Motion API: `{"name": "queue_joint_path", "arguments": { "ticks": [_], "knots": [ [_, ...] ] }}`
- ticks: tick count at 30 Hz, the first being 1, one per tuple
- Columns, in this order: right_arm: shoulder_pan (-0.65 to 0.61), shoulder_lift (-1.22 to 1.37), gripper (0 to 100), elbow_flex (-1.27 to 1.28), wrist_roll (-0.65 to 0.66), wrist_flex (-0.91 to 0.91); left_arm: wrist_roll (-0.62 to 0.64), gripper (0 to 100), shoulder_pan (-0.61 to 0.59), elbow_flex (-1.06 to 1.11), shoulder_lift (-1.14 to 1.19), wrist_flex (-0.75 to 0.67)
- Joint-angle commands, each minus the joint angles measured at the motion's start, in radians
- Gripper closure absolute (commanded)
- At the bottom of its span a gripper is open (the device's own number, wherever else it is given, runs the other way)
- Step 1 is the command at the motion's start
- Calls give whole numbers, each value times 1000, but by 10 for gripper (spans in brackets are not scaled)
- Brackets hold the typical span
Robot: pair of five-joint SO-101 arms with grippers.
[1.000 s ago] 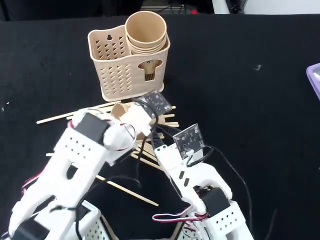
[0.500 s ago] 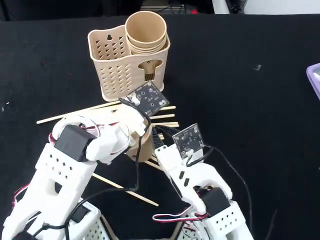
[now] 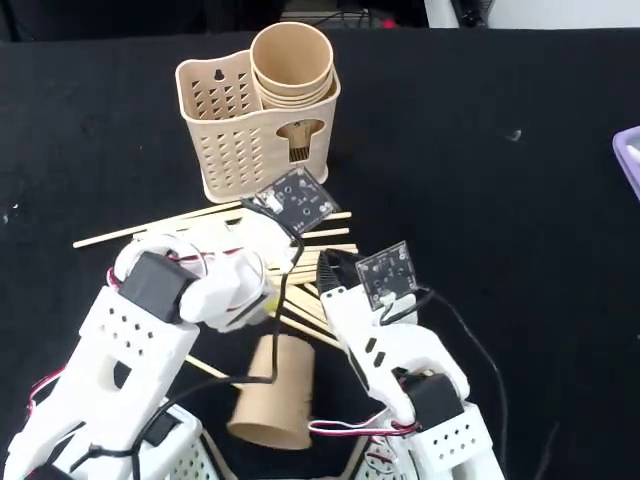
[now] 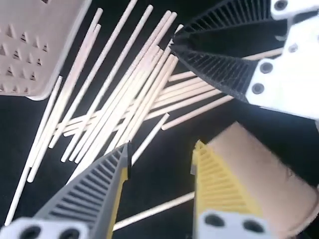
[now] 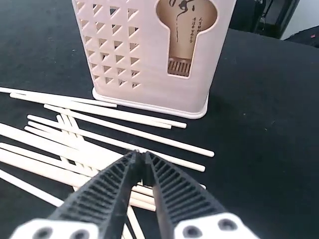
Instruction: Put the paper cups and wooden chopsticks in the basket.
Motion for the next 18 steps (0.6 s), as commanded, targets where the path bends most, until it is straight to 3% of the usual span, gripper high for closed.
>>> {"name": "queue_joint_path", "arguments": {
  "ticks": [1, 5, 9, 13, 18],
  "knots": [
    [80, -96, 987, -70, -6, 15, -21, 780, 4, -15, -23, 55],
    [184, -94, 987, -165, -6, 126, -80, 780, 16, -5, -18, 201],
    [244, -94, 987, -232, -5, 193, -78, 780, 50, 1, -23, 255],
    [365, -94, 987, -251, -5, 196, -72, 780, 137, 99, -23, 224],
    [474, -94, 987, -346, 17, 213, -6, 780, 189, 269, -23, 57]
  ]
}}
